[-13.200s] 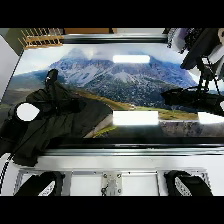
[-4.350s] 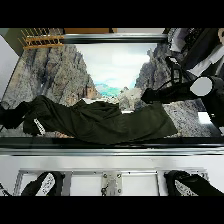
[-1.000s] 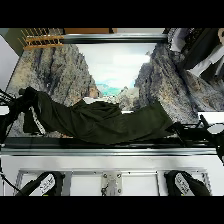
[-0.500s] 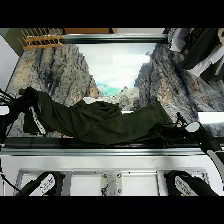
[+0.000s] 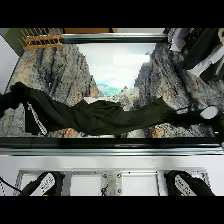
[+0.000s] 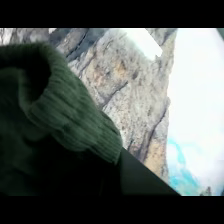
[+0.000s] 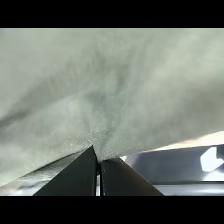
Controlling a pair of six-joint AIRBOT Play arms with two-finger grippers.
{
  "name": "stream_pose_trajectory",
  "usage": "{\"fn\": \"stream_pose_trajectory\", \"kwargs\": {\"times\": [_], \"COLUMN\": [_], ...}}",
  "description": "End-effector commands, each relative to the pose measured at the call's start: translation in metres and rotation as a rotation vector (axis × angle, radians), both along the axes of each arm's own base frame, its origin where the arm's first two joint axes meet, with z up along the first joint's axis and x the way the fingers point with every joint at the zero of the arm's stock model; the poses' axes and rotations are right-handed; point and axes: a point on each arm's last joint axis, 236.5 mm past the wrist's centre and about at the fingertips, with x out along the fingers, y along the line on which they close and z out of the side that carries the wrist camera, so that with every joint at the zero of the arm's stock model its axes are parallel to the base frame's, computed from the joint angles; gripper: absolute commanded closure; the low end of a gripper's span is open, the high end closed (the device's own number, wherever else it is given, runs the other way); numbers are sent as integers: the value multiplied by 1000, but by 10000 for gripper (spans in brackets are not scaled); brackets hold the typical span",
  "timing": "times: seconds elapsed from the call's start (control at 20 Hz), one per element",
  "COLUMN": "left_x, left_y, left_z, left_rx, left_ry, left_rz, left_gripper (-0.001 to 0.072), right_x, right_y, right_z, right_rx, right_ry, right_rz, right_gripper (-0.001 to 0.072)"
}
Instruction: Fold the clothes and pants, and hang the long-sleeved shirts on hangers.
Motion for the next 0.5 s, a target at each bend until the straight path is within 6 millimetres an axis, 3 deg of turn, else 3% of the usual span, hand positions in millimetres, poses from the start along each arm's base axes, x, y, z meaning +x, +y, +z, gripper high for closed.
{"fn": "stream_pose_trajectory", "kwargs": {"times": [0.0,0.1,0.2,0.35,0.45], "left_x": [-42,-75,-98,-120,-130], "left_y": [7,-6,-28,-59,-59], "left_z": [67,107,142,177,185], "left_rx": [24,61,75,128,161], "left_ry": [-37,-66,-135,-215,-209], "left_rz": [-50,-72,-46,-47,-11], "left_gripper": [687,687,687,687,688], "right_x": [-11,-25,-39,-51,-52], "right_y": [-91,-119,-130,-134,-134], "right_z": [99,152,186,206,204], "right_rx": [-272,-331,-375,-404,-401], "right_ry": [-82,-159,-227,-267,-256], "right_rz": [-73,-158,-218,-255,-253], "right_gripper": [692,692,692,692,692]}}
